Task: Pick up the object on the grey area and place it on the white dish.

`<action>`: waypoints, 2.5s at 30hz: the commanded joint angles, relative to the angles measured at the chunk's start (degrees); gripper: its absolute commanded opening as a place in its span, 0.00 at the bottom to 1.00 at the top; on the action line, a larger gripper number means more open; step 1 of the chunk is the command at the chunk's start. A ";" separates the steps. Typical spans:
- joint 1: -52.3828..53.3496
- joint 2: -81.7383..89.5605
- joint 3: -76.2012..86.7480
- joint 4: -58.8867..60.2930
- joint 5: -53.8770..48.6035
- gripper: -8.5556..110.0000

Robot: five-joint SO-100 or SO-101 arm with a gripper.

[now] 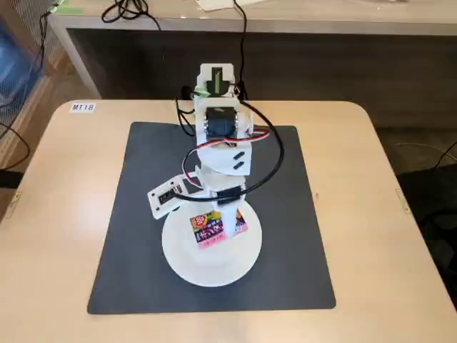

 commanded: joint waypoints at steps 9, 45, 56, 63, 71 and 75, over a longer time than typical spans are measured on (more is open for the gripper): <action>2.55 7.47 21.88 0.18 12.66 0.18; 1.58 111.27 92.02 -34.72 10.90 0.07; 0.26 123.40 133.86 -49.22 6.68 0.07; 0.88 138.34 149.85 -47.64 7.03 0.07; 0.79 142.12 156.36 -44.03 7.21 0.07; 0.44 142.12 158.03 -44.12 7.12 0.07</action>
